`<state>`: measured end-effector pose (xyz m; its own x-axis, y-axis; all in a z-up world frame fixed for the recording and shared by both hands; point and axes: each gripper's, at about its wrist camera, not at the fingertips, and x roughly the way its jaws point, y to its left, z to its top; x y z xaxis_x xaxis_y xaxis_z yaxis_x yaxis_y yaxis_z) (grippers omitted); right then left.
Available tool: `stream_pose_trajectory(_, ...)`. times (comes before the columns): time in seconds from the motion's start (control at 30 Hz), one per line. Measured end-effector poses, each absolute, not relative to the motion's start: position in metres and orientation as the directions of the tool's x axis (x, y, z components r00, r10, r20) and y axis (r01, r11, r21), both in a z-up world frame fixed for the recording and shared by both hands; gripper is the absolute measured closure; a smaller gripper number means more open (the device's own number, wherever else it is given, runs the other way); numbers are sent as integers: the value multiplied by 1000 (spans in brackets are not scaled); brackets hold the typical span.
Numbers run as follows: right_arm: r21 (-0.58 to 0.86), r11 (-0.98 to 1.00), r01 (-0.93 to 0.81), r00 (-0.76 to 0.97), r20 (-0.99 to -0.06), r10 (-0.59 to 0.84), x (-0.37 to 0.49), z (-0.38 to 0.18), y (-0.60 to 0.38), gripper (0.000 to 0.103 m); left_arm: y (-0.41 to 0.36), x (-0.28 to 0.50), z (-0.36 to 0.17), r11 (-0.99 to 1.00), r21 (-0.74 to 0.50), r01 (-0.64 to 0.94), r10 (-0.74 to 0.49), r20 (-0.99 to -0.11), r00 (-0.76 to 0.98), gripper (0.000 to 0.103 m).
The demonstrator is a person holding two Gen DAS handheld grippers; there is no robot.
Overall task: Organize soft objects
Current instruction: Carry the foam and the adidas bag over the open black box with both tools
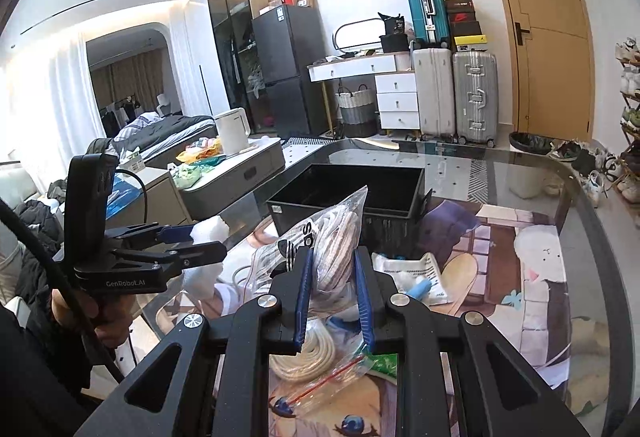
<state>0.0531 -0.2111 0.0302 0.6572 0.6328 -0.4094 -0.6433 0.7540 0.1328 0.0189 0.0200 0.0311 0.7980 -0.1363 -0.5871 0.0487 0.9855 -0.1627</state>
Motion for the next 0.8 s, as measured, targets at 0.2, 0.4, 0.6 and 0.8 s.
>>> stream_pose_trajectory(0.2, 131, 769, -626, 677, -398, 619, 61, 37, -213, 83, 23, 31, 37, 988, -151, 41, -123, -583, 803, 36)
stream_pose_trajectory(0.4, 125, 781, -612, 694, -390, 606, 73, 44, -212, 83, 23, 47, 42, 989, -142, 37, -114, -582, 805, 36)
stream_pose_trajectory(0.6, 121, 794, -595, 709, -385, 590, 86, 50, -210, 83, 21, 60, 45, 991, -130, 36, -105, -582, 807, 36)
stream_pose_trajectory(0.8, 124, 805, -580, 727, -367, 580, 94, 55, -210, 83, 19, 71, 49, 992, -122, 31, -96, -577, 811, 36)
